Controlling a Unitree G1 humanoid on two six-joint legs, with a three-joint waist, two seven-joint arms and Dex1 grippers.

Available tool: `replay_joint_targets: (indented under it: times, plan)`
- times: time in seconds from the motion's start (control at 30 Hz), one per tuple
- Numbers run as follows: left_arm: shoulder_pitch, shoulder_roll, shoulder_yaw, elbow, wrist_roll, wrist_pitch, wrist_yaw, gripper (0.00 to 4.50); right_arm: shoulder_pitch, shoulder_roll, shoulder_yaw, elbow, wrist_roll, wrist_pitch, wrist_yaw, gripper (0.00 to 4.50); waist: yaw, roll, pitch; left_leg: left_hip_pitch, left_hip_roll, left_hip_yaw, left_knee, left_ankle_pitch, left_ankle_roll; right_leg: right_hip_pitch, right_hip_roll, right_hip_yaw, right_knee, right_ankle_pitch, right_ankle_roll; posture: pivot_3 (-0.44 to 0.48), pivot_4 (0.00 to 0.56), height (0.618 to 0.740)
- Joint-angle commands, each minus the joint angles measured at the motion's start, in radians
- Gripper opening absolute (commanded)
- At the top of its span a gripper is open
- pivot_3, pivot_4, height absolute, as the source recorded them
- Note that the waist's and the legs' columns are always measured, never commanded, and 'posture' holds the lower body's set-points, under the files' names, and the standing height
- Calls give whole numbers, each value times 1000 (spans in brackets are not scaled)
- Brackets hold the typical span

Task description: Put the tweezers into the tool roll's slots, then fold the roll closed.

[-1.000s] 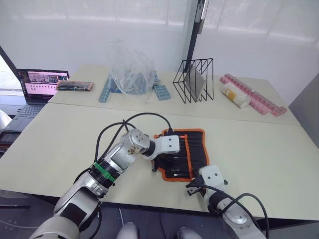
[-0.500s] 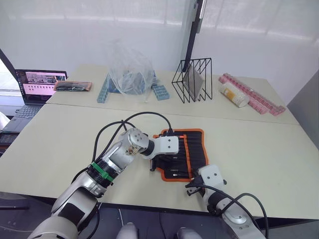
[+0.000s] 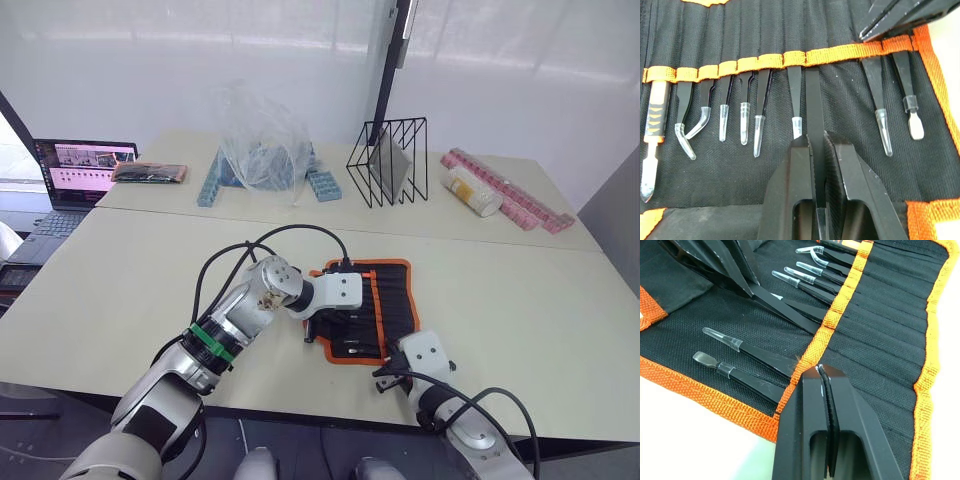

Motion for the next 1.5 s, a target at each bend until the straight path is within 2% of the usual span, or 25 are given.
replay_joint_targets:
  times: [0.03, 0.3, 0.67, 0.9, 1.2, 1.5]
  plan:
    - [-19, -52, -51, -4, 1, -38, -23, 17, 34, -3, 58, 104, 8, 86, 30, 0, 2, 0, 0, 0, 0, 0, 0, 0, 0, 0, 0, 0, 0, 0, 0, 0, 150, 708]
    - [-32, -75, -42, 15, 5, -80, -48, 17, 34, -2, 55, 104, 6, 87, 29, 0, 3, -1, -3, 0, 0, 0, 1, 0, 0, 0, 0, 0, 0, 0, 0, 0, 150, 708]
    - [-33, 42, 28, -62, -3, -43, -111, 17, 28, 2, 57, 109, 7, 86, 29, 0, -10, 1, -2, -1, 0, 0, 0, 0, 0, -1, 1, 0, 2, 0, 0, 0, 150, 708]
    - [-41, 70, 30, -86, -3, -3, -115, 17, 18, 9, 69, 122, 4, 82, 29, 0, -26, 3, -1, -1, 1, -1, 0, 0, 0, -2, 1, 1, 3, 0, 0, 0, 150, 708]
    - [-71, 25, 8, 1, 25, -38, -72, 17, 19, 16, 76, 119, 1, 82, 25, 0, -27, 3, -1, -1, 1, -1, 0, 0, 0, -3, 3, 1, 4, 0, 0, 0, 150, 708]
    - [-83, -90, -12, 125, 39, -108, -13, 17, 25, 18, 78, 116, 0, 84, 21, 0, -23, 2, -1, 0, 1, -1, 0, 0, 0, -2, 3, 2, 5, 0, 0, 0, 150, 708]
